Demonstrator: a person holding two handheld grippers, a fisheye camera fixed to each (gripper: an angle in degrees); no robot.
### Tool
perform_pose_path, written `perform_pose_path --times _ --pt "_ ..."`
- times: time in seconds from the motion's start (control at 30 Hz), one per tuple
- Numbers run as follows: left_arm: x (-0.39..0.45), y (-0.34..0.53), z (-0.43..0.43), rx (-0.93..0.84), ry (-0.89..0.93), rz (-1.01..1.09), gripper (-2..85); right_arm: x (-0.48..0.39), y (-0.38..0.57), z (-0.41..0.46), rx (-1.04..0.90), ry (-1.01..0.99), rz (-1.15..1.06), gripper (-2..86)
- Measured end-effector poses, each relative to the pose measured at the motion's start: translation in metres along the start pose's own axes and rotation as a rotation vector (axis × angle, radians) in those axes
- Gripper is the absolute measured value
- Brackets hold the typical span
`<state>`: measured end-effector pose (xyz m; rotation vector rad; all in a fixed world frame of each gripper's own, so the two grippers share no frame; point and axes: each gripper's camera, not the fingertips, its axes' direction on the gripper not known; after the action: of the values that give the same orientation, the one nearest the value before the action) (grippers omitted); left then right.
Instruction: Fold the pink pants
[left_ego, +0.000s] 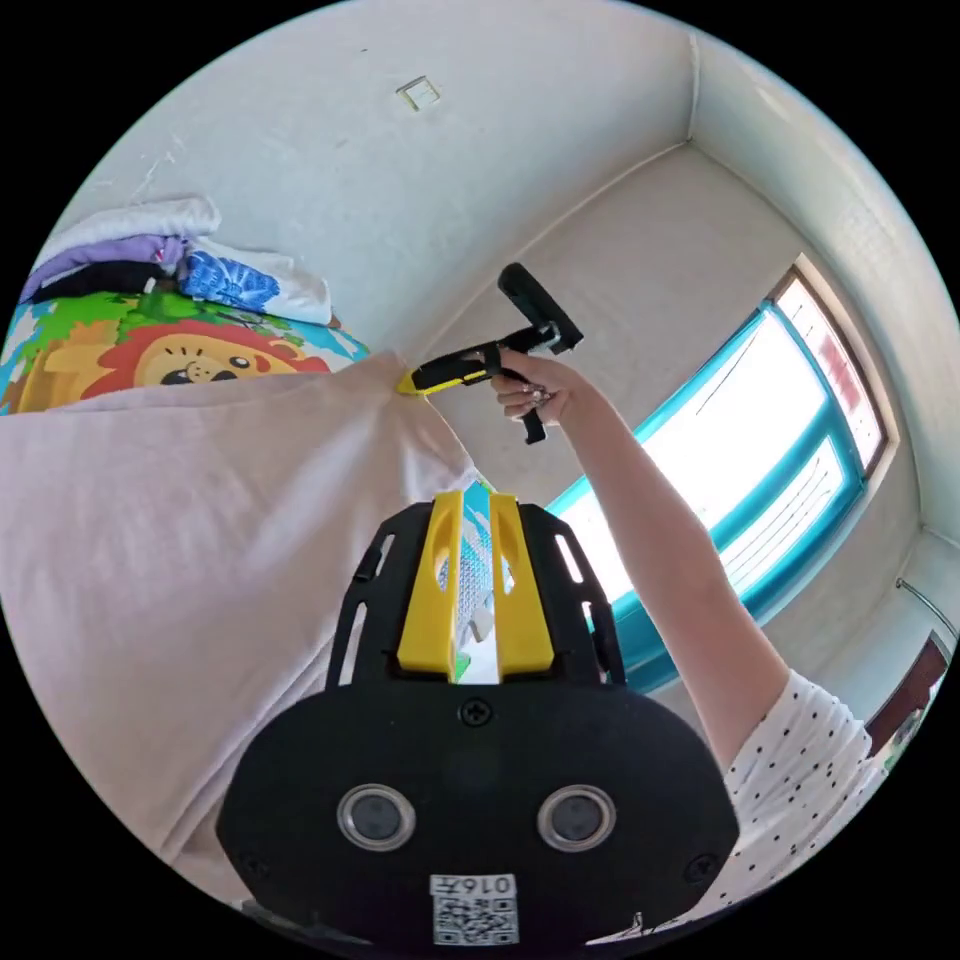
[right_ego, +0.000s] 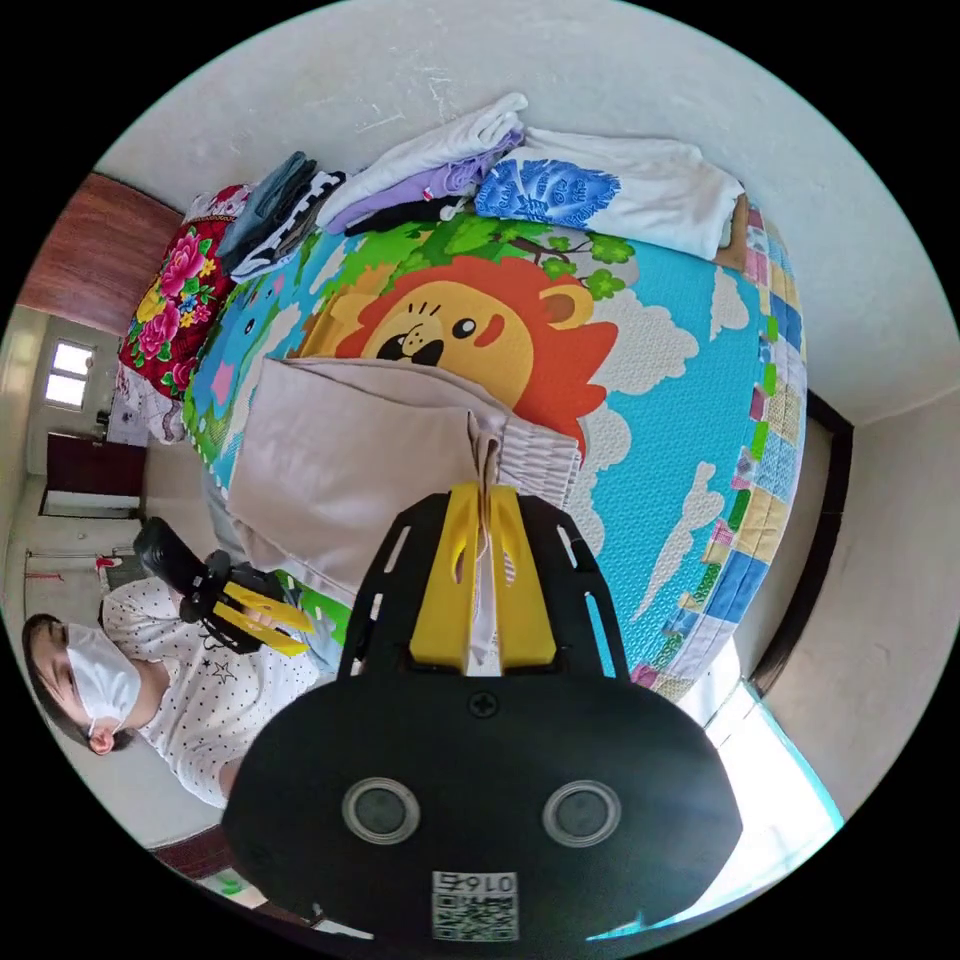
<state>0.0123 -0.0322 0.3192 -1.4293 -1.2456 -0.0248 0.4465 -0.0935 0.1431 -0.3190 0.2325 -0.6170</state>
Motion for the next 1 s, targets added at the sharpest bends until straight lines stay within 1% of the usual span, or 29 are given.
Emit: perform_pose_path --times 0.07,0.1,0.13,0.2,0.27,0.3,0.33,0.4,0.47,0.57,0.63,0.67,0.77,0.8,0.87,0.93,0.97,1.0 --pt "-0.016 0.006 -0.042 0.032 -0.049 0.032 5.2 0.017 0.03 0.003 0.063 0.176 0.198 1.8" --pt "-0.026 0.011 -0.07 0.028 -0.142 0.056 5.8 0.019 0.04 0.002 0.092 0.219 0.236 2.0" --pt "-0.032 0.015 -0.085 0.024 -0.204 0.051 6.4 0.02 0.062 0.0 0.163 0.275 0.271 2.4" --pt "-0.059 0.035 -0.138 0.002 -0.439 0.029 8.9 0.008 0.098 -0.002 0.295 0.277 0.23 3.7" --pt "-0.083 0.053 -0.164 -0.069 -0.519 -0.035 11.9 -0.019 0.149 0.009 0.428 0.143 0.092 10.4" --pt "-0.098 0.065 -0.172 -0.148 -0.478 -0.068 14.0 -0.025 0.16 0.015 0.439 0.106 0.074 13.0" --pt "-0.105 0.07 -0.175 -0.171 -0.447 -0.093 14.9 -0.036 0.182 0.029 0.434 0.062 0.055 16.3" --pt "-0.113 0.089 -0.187 -0.101 -0.308 -0.11 16.8 -0.049 0.212 0.053 0.423 0.047 0.053 18.0" --pt "-0.11 0.093 -0.181 -0.103 -0.308 -0.093 17.4 -0.054 0.253 0.076 0.518 0.077 0.132 18.2" --pt "-0.096 0.095 -0.162 -0.126 -0.296 -0.068 17.0 -0.047 0.293 0.086 0.653 0.103 0.268 15.3" --pt "-0.078 0.1 -0.153 -0.103 -0.29 -0.021 16.5 -0.043 0.315 0.087 0.712 0.09 0.333 15.3" --pt "-0.067 0.104 -0.145 -0.124 -0.324 0.007 16.3 -0.042 0.327 0.09 0.718 0.077 0.349 17.1" --pt "-0.056 0.116 -0.115 -0.246 -0.495 0.033 15.9 -0.031 0.345 0.107 0.653 0.054 0.398 19.4" --pt "-0.051 0.122 -0.113 -0.219 -0.525 0.037 14.7 -0.028 0.348 0.111 0.648 0.051 0.415 19.4" --pt "-0.046 0.129 -0.104 -0.219 -0.513 0.023 13.6 -0.022 0.353 0.128 0.621 0.012 0.414 18.4" --pt "-0.037 0.137 -0.094 -0.228 -0.605 0.046 12.0 -0.024 0.358 0.14 0.643 0.044 0.42 17.2" --pt "-0.03 0.144 -0.089 -0.232 -0.684 0.076 10.5 -0.028 0.363 0.144 0.662 0.056 0.417 16.5" --pt "-0.026 0.15 -0.086 -0.229 -0.704 0.09 8.8 -0.03 0.364 0.146 0.659 0.036 0.399 15.7"
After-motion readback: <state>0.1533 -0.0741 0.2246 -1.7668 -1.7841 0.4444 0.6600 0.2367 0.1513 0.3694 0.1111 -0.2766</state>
